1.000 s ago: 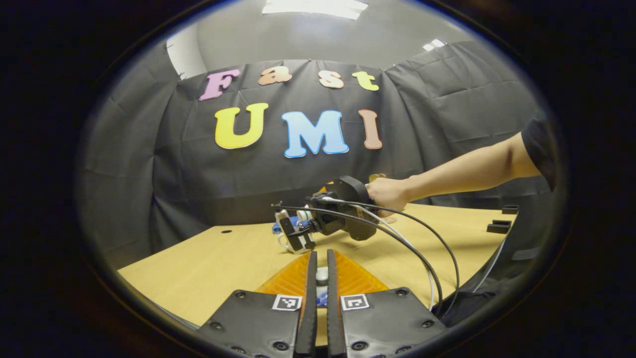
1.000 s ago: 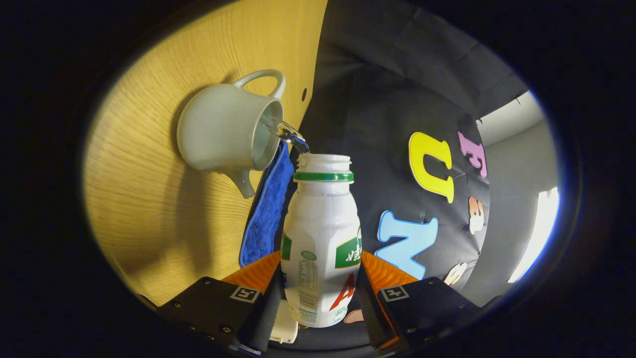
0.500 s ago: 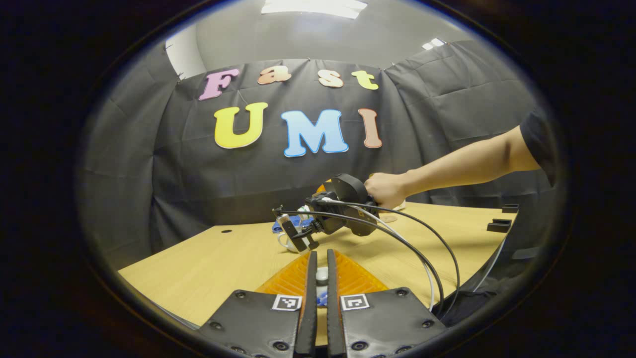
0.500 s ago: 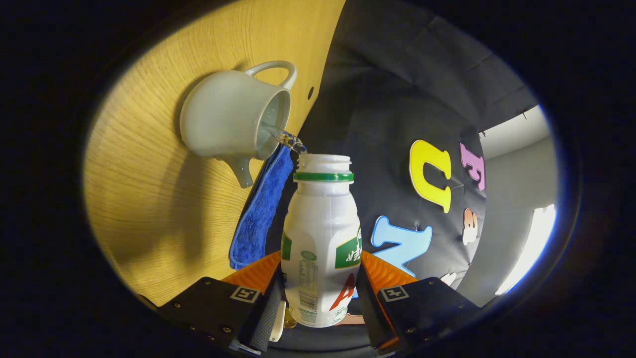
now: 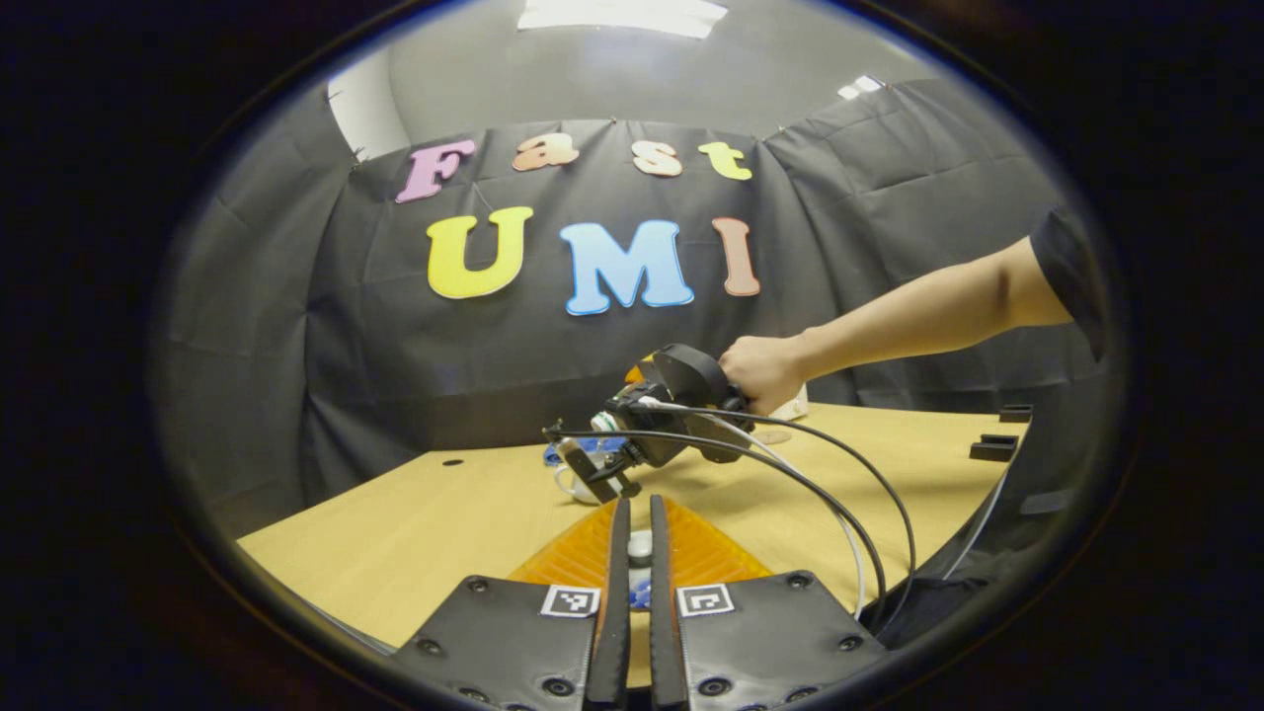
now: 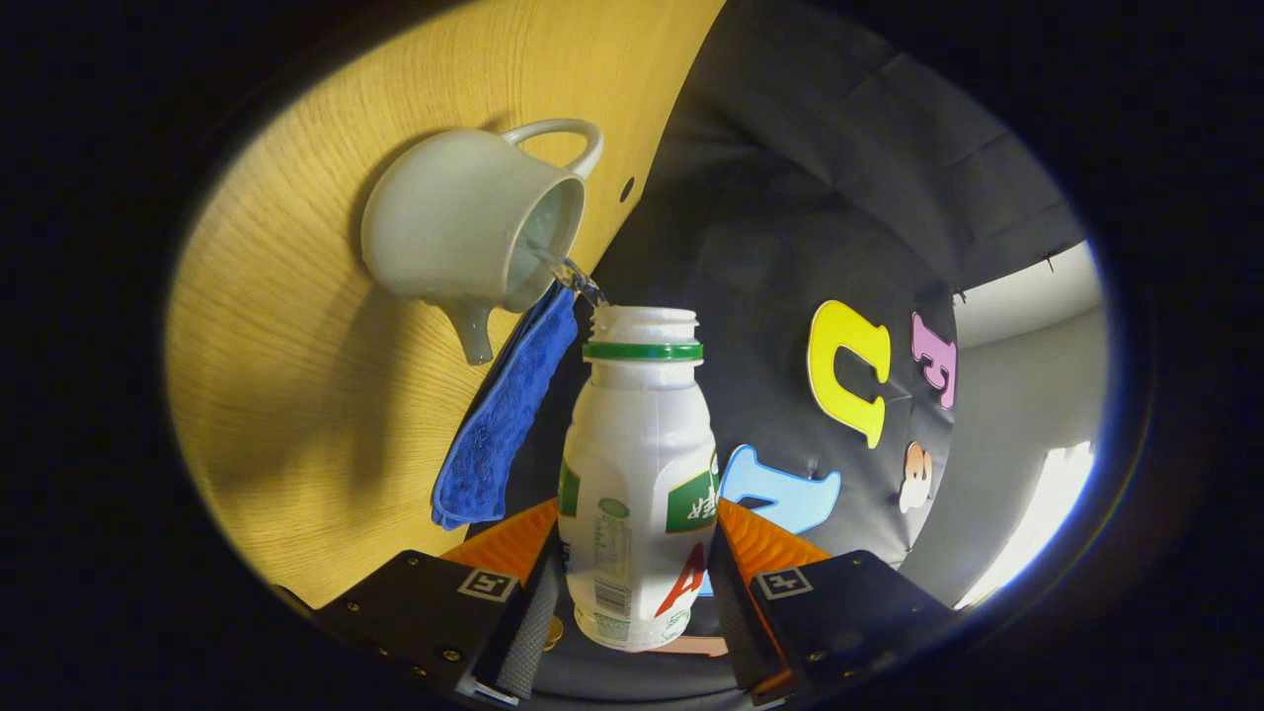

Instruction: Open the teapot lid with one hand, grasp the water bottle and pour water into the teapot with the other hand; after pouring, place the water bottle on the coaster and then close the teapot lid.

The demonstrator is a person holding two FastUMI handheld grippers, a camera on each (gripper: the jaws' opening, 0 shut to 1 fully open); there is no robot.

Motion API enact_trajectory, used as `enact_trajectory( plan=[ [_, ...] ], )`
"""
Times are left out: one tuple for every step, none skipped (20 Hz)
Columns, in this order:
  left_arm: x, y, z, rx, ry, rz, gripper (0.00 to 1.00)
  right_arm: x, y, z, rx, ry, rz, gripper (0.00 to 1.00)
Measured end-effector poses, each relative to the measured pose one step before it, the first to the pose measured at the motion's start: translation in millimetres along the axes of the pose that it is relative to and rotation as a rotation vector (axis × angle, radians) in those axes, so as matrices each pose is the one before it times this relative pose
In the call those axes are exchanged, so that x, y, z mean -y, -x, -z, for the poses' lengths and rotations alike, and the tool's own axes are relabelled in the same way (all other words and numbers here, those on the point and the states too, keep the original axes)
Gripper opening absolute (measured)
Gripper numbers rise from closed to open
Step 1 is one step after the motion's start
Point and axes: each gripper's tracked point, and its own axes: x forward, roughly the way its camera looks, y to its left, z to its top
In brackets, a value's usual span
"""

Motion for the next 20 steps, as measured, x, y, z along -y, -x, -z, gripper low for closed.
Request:
enact_trajectory(
  plan=[
    [0.27,0.15,-0.38,-0.00063,0.00044,0.00086,0.19,1.20,0.46,-0.54,0.00188,0.00925,0.00387,0.72],
    [0.22,-1.20,1.16,-0.00155,-0.00085,0.00156,0.19,0.23,0.49,-1.01,0.00273,0.01089,0.00434,0.72],
    [0.35,0.05,-0.01,-0.00273,-0.00203,0.00025,0.19,0.34,1.13,-1.25,0.00303,0.01031,0.00430,0.72],
    [0.26,0.76,1.38,-0.00069,-0.00176,0.00074,0.19,1.67,-1.13,-0.28,0.00101,0.00570,0.00584,0.72],
    [-0.19,0.84,-2.61,0.00297,0.00017,0.00001,0.19,1.07,-0.96,0.34,0.00220,0.00786,0.00345,0.73],
    [-1.51,0.02,-0.96,0.00537,0.00094,-0.00358,0.19,3.00,-2.16,-0.29,0.00226,0.00910,0.00369,0.72],
    [-0.58,1.17,-3.45,0.01281,0.00035,-0.00035,0.19,1.08,-0.56,-0.14,0.00094,0.01091,0.00176,0.72],
    [1.29,1.35,-0.88,0.00438,-0.00116,0.00125,0.19,-0.18,-0.96,-0.95,0.00249,0.00753,0.00165,0.72],
    [-1.13,-0.19,-0.05,0.00132,-0.00216,-0.00352,0.19,-1.17,0.36,-0.09,0.00126,0.00822,-0.00200,0.72],
    [-0.16,-0.13,1.79,-0.00211,-0.00162,0.00088,0.19,0.72,-0.95,-0.76,0.00170,0.00880,0.00025,0.73],
    [0.60,-0.65,1.23,-0.00306,0.00055,0.00242,0.19,0.16,-0.05,-0.21,0.00201,0.00707,0.00014,0.73],
    [1.11,-0.93,1.41,-0.00495,-0.00082,0.00181,0.19,0.25,-0.79,-0.87,0.00329,0.00300,0.00100,0.73],
    [0.15,-0.09,-0.85,-0.00114,-0.00124,0.00074,0.19,0.08,0.37,-0.76,0.00268,0.00271,-0.00101,0.73],
    [0.62,0.11,0.41,-0.00155,-0.00161,0.00060,0.19,0.55,0.16,-0.79,0.00290,0.00559,0.00135,0.72],
    [-0.15,-0.47,0.46,-0.00039,-0.00016,-0.00104,0.19,1.13,0.25,-1.65,0.00419,0.00730,0.00301,0.72],
    [0.51,-0.40,0.93,-0.00031,0.00331,0.00042,0.19,0.25,0.53,-0.64,0.00341,0.00605,0.00369,0.72],
    [1.10,-1.97,1.78,-0.00567,0.00428,0.00022,0.19,-0.11,0.53,-0.72,0.00300,-0.00236,0.00363,0.72],
    [1.64,-0.56,3.18,-0.00817,-0.00065,0.00383,0.19,-1.34,-0.87,-0.80,0.00610,-0.00500,-0.00076,0.72],
    [0.94,-0.06,0.08,-0.00278,-0.00607,0.00137,0.19,0.08,-0.48,-0.88,0.00576,0.00586,0.00118,0.73],
    [-0.45,0.23,-0.26,-0.00010,-0.00689,-0.00107,0.19,2.61,-0.04,-1.26,0.00553,0.01433,0.00546,0.72]
  ],
)
